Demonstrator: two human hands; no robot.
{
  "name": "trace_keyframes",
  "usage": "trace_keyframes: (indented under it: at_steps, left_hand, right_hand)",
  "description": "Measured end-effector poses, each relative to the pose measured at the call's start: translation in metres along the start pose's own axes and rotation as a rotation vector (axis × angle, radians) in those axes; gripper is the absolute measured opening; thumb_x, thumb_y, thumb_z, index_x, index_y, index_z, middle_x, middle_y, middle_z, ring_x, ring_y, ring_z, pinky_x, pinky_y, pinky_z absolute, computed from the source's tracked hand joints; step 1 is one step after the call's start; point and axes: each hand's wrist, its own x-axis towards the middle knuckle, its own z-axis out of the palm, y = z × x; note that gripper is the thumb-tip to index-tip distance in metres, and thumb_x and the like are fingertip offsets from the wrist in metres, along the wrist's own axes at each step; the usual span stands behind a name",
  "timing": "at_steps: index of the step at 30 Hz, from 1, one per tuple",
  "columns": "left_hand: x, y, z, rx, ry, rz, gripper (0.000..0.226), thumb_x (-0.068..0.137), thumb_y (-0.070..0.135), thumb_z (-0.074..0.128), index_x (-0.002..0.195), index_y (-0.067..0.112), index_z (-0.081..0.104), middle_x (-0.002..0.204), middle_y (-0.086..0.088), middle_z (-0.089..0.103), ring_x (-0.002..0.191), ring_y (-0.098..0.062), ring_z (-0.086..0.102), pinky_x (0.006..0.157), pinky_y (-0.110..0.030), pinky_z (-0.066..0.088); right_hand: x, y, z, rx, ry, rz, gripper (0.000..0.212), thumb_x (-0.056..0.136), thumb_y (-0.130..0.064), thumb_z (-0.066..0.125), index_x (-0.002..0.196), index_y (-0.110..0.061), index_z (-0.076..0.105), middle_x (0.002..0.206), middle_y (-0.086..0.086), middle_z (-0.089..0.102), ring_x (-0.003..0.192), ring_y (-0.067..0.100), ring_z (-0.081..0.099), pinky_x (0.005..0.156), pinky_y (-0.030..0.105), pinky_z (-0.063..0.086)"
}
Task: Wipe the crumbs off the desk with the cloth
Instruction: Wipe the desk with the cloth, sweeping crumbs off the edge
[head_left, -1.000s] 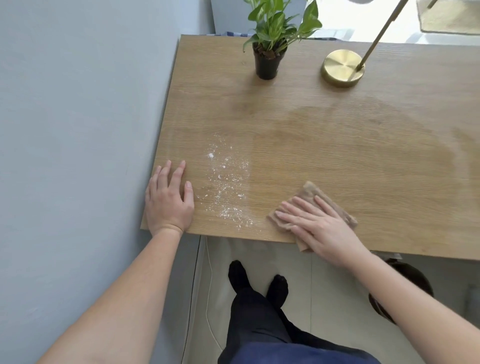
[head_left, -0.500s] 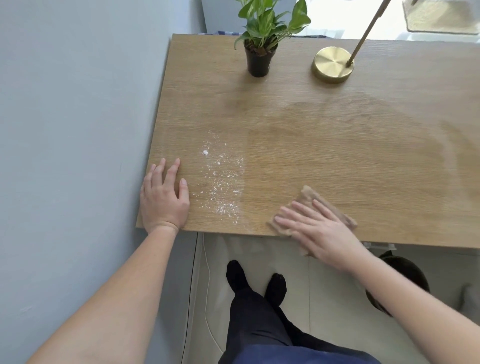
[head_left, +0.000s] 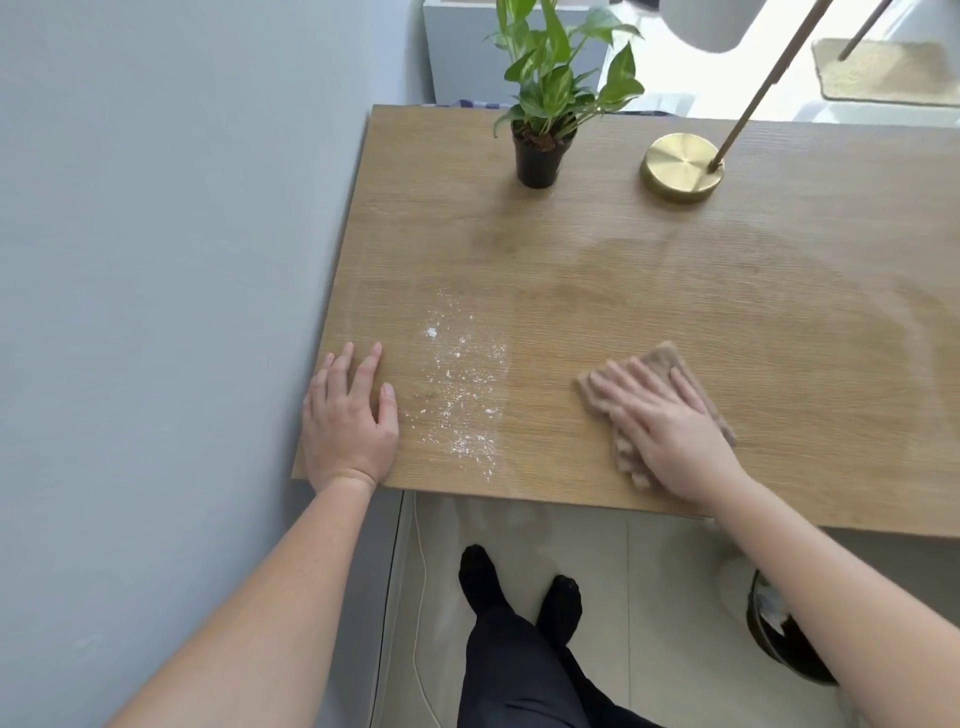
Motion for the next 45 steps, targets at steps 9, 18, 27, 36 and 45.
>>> trace_keyframes:
  at_steps: [9,18,27,36,45]
  left_hand:
    - [0.000,-0.001,0.000,-0.014,0.007,0.013,0.053,0.106,0.043,0.046,0.158,0.038,0.047,0.168,0.000,0.041,0.157,-0.026,0.032,0.126,-0.049,0.030]
    - [0.003,-0.005,0.002,-0.008,-0.020,0.025,0.058,0.104,0.049,0.035,0.161,0.040,0.042,0.170,0.002,0.039,0.159,-0.024,0.030,0.128,-0.046,0.026]
    - [0.010,-0.028,-0.007,0.042,-0.073,0.145,0.059,0.106,0.050,0.032,0.164,0.042,0.034,0.171,0.005,0.035,0.160,-0.019,0.026,0.127,-0.044,0.026]
    - [0.010,-0.028,-0.006,0.015,-0.085,0.128,0.061,0.106,0.048,0.037,0.166,0.035,0.032,0.173,0.007,0.031,0.160,-0.017,0.025,0.128,-0.042,0.025]
    - [0.012,-0.031,-0.007,-0.003,-0.068,0.122,0.060,0.106,0.044,0.040,0.164,0.033,0.038,0.173,0.008,0.032,0.160,-0.015,0.026,0.127,-0.038,0.021]
  right_hand:
    - [0.038,-0.060,0.007,-0.009,-0.025,-0.151,0.050,0.115,-0.052,0.017,0.164,-0.052,0.018,0.171,-0.030,0.005,0.160,-0.003,-0.006,0.132,0.039,-0.005]
    - [0.123,-0.076,-0.008,0.128,0.128,0.225,0.053,0.111,-0.059,0.014,0.164,-0.053,0.019,0.171,-0.029,0.008,0.163,0.006,-0.001,0.131,0.044,-0.009]
    - [0.089,-0.028,-0.027,0.070,0.045,0.075,0.050,0.113,-0.052,0.019,0.162,-0.054,0.024,0.172,-0.030,0.013,0.159,-0.007,-0.004,0.132,0.035,-0.006]
    - [0.146,-0.104,-0.009,0.064,-0.007,-0.103,0.051,0.114,-0.054,0.015,0.164,-0.053,0.020,0.171,-0.030,0.008,0.161,0.000,-0.003,0.132,0.039,-0.009]
    - [0.203,-0.090,-0.036,0.148,0.111,0.224,0.055,0.111,-0.058,0.012,0.163,-0.050,0.026,0.172,-0.025,0.014,0.162,0.005,0.002,0.131,0.044,-0.010]
